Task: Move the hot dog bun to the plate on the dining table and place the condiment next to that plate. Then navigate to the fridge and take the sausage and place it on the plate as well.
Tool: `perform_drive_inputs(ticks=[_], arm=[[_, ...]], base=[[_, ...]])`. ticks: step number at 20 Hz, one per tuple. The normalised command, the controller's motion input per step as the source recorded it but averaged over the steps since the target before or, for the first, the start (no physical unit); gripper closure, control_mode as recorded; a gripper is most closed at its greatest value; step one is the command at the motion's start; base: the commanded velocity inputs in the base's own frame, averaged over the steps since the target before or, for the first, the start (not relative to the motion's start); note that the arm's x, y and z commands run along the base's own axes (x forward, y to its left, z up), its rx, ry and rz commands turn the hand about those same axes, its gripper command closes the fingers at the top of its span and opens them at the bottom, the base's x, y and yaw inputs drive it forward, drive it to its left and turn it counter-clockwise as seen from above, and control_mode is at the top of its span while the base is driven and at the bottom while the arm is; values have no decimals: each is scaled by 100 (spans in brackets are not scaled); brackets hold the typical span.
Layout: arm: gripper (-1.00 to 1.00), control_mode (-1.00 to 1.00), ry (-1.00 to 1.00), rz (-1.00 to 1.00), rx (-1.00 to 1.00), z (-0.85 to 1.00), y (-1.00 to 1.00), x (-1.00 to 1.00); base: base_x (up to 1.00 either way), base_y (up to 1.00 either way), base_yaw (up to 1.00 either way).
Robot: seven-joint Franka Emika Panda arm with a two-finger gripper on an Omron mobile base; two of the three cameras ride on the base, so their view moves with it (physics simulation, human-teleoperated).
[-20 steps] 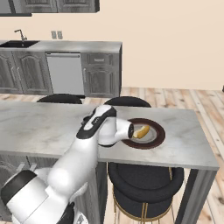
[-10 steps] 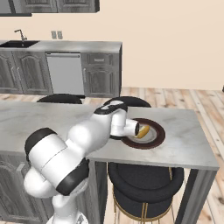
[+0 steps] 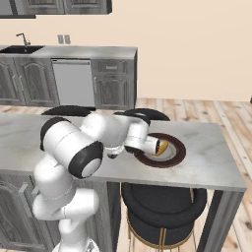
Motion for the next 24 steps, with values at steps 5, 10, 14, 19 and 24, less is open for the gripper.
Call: perform_drive_inputs(ticks=[5, 10, 14, 19, 24], arm=[[100, -100, 0, 0, 0, -29, 0, 20], [100, -100, 0, 0, 0, -25, 0, 18], [100, -100, -4, 0, 0, -28, 0, 5], [100, -100, -14, 0, -2, -40, 1, -27], [-100, -100, -4, 0, -3, -13, 5, -7]], base=[[0, 0, 0], [0, 0, 0], [0, 0, 0], [0, 0, 0], [0, 0, 0]])
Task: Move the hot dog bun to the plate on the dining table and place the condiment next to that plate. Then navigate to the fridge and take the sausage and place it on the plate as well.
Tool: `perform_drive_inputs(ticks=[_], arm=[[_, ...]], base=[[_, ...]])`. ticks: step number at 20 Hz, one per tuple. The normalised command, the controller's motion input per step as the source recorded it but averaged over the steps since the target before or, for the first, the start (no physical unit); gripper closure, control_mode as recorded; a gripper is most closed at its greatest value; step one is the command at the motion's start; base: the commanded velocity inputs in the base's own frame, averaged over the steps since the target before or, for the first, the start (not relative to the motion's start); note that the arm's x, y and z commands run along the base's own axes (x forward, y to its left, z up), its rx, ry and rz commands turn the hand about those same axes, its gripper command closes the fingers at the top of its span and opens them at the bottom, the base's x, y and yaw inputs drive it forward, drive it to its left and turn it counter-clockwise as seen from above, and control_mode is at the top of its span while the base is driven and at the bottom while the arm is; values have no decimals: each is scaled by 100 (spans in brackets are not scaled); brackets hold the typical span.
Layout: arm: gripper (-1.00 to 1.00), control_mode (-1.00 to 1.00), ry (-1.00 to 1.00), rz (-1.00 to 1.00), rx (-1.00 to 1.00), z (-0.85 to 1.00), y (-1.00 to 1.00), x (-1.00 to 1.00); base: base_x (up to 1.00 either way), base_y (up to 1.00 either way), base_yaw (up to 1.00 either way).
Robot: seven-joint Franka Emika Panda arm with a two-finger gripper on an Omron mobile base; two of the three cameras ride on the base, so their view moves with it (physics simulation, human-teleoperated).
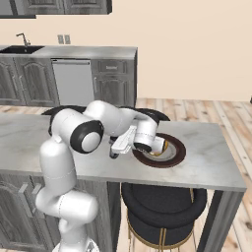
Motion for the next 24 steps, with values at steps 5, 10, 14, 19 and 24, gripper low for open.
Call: perform_drive_inputs(ticks=[5, 10, 14, 19, 24], arm=[[-100, -100, 0, 0, 0, 0, 0, 0], [-100, -100, 0, 0, 0, 4, 0, -6], [-100, -100, 0, 0, 0, 34, 0, -25], [-100, -100, -12, -2, 0, 59, 0, -52], [-100, -100, -11, -9, -7, 76, 23, -69]], base=[[0, 0, 0], [0, 0, 0], [0, 0, 0], [0, 0, 0], [0, 0, 0]])
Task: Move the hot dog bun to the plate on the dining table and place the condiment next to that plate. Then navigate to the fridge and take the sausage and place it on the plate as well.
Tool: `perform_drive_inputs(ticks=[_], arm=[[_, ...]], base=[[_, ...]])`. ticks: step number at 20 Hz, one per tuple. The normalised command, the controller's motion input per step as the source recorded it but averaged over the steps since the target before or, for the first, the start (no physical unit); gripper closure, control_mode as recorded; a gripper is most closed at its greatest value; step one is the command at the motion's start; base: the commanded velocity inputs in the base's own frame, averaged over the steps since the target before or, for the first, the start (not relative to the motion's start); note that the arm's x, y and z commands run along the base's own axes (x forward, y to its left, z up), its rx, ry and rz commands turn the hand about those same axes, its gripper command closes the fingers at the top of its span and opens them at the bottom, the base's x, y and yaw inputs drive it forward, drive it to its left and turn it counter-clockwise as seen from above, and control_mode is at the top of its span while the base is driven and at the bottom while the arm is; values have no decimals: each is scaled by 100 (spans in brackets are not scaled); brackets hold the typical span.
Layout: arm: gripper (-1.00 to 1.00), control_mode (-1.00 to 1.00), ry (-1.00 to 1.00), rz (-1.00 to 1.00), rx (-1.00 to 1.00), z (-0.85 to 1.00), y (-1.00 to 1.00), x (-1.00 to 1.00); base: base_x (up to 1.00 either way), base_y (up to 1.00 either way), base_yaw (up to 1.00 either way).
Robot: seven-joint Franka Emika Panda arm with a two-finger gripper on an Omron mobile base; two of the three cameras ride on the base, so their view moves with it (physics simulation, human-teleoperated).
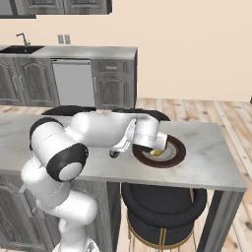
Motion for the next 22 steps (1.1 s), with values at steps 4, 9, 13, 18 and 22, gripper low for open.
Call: perform_drive_inputs(ticks=[4, 9, 13, 18, 22], arm=[[-100, -100, -3, -14, -7, 80, 42, -73], [-100, -100, -5, -20, -13, 58, 78, -68], [-100, -100, 0, -16, -14, 43, 73, -67], [-100, -100, 2, -24, -17, 37, 79, -63], [-100, -100, 11, -31, -16, 21, 71, -58]], base=[[0, 0, 0], [0, 0, 0], [0, 0, 0], [0, 0, 0], [0, 0, 0]])
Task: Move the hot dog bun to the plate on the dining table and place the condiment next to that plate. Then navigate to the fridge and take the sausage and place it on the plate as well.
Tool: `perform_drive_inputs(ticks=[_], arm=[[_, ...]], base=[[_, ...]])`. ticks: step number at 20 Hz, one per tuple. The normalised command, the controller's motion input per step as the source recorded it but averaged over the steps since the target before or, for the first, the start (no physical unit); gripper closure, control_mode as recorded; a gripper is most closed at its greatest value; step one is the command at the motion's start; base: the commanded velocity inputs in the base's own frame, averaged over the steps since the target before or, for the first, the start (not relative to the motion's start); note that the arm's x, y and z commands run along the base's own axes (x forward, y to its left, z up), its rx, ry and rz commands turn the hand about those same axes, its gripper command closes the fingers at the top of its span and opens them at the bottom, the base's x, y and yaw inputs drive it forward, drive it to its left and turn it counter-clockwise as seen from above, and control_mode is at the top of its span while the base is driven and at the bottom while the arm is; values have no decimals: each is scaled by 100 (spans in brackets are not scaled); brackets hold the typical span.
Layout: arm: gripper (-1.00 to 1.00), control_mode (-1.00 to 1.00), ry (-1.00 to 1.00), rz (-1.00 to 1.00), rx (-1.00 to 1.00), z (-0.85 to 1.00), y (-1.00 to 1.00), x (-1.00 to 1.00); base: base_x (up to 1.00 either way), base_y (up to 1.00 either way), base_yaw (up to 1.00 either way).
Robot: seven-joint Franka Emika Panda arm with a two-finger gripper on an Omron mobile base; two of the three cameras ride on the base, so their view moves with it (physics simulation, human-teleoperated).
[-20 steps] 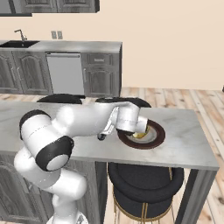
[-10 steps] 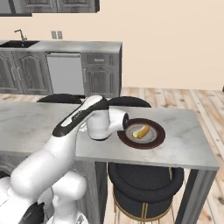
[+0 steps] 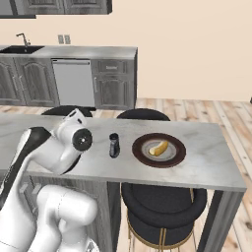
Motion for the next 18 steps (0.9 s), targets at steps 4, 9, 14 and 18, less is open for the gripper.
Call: perform_drive_inputs(ticks=[4, 9, 14, 18], arm=[[-100, -100, 10, -42, -14, 4, 57, -62], [-100, -100, 17, -54, -10, -6, 36, -58], [-100, -100, 0, -57, 1, -56, -11, -66], [-100, -100, -12, -64, 17, -47, -22, -45]], base=[[0, 0, 0], [0, 0, 0], [0, 0, 0], [0, 0, 0]])
